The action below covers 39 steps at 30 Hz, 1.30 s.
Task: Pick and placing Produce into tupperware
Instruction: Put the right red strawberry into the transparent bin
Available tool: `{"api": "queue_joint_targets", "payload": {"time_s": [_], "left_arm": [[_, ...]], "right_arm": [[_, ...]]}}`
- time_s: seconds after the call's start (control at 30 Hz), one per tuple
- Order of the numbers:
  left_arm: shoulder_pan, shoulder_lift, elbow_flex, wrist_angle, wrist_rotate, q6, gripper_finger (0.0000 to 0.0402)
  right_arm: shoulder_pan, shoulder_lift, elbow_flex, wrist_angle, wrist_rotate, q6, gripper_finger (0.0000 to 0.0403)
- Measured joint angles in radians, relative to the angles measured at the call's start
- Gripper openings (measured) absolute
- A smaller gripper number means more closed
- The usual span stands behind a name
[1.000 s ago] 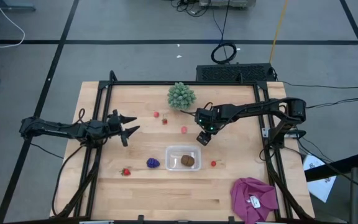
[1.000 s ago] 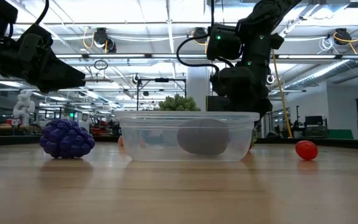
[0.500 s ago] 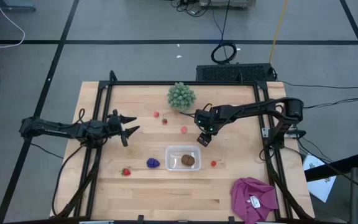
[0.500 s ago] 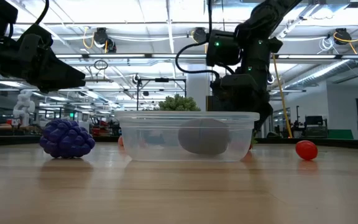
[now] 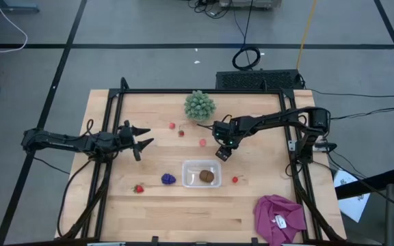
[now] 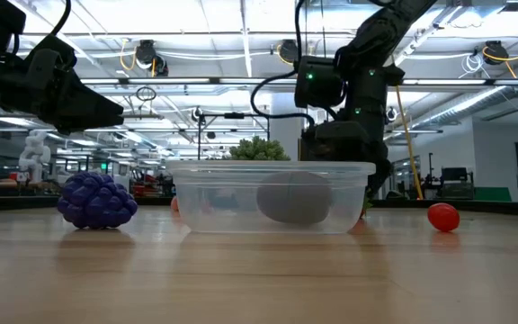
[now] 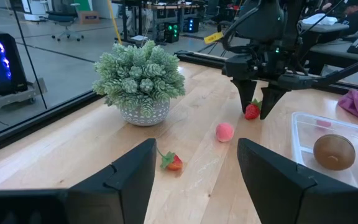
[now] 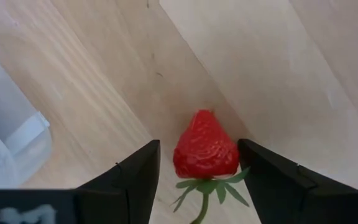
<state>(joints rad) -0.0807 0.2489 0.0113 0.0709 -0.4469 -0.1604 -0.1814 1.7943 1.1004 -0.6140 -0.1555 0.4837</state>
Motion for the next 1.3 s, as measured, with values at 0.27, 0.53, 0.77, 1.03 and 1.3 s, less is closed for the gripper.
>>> {"api": "queue_joint_targets", "payload": {"time_s": [0.27, 0.53, 0.77, 1.03, 1.3], "left_arm": [[0.000, 0.000, 0.000, 0.000, 0.000, 0.000, 0.0230], [0.000, 0.000, 0.000, 0.000, 0.000, 0.000, 0.0230], [0.000, 0.000, 0.000, -0.001, 0.000, 0.000, 0.0230], [0.000, 0.000, 0.000, -0.001, 0.000, 0.000, 0.0230], [0.000, 0.000, 0.000, -0.001, 0.000, 0.000, 0.0230]], "right_arm": [[-0.009, 0.001, 0.000, -0.002, 0.000, -0.014, 0.0149], [-0.012, -0.002, 0.000, -0.004, -0.002, -0.025, 0.0147], [-0.032, -0.016, 0.061, -0.080, -0.002, -0.044, 0.0149], [-0.026, -0.017, 0.190, -0.165, -0.003, -0.078, 0.0153], [0.047, -0.018, 0.308, -0.213, -0.006, -0.072, 0.0151]]}}
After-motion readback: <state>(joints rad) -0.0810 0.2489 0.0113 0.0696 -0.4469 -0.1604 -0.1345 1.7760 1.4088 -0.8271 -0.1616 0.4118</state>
